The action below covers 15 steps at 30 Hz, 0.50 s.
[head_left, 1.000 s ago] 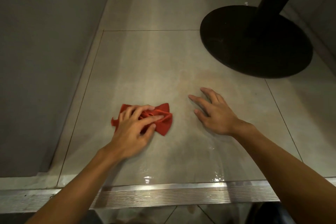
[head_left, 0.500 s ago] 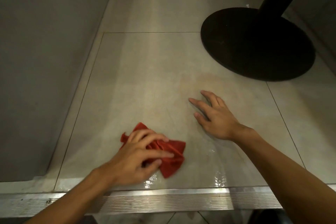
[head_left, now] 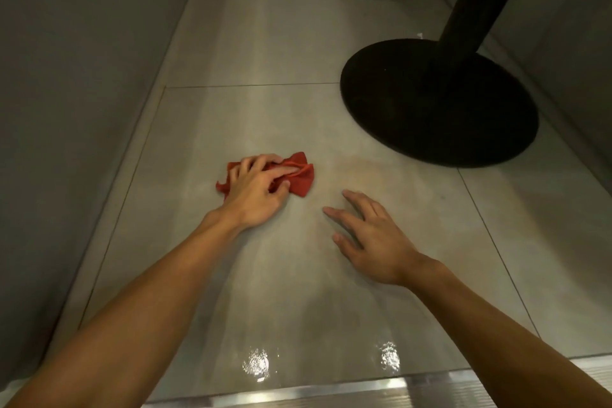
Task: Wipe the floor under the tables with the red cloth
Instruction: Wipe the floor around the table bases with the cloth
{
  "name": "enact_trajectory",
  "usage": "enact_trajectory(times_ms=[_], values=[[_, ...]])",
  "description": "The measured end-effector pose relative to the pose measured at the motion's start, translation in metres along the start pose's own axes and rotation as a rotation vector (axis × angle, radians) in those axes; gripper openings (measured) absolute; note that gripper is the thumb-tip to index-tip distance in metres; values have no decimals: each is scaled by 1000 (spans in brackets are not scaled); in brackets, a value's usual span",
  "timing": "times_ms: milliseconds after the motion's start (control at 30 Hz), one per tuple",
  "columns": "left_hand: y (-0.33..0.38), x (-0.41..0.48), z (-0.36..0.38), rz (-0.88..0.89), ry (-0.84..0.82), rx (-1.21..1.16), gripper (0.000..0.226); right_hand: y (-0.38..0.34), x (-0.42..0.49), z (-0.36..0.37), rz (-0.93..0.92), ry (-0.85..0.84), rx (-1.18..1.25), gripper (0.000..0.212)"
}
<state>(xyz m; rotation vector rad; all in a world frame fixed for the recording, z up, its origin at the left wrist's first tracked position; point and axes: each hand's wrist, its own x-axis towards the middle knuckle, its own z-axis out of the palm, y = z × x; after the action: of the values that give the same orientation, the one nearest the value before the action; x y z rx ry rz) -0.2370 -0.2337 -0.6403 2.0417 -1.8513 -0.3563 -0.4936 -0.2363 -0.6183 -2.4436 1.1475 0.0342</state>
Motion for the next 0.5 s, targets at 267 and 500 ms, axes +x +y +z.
enact_trajectory(times_ms=[267, 500], values=[[35, 58, 20, -5, -21, 31, 38, 6, 3, -16, -18, 51, 94, 42], [10, -19, 12, 68, 72, -17, 42, 30, -5, -23, 240, 57, -33, 62]])
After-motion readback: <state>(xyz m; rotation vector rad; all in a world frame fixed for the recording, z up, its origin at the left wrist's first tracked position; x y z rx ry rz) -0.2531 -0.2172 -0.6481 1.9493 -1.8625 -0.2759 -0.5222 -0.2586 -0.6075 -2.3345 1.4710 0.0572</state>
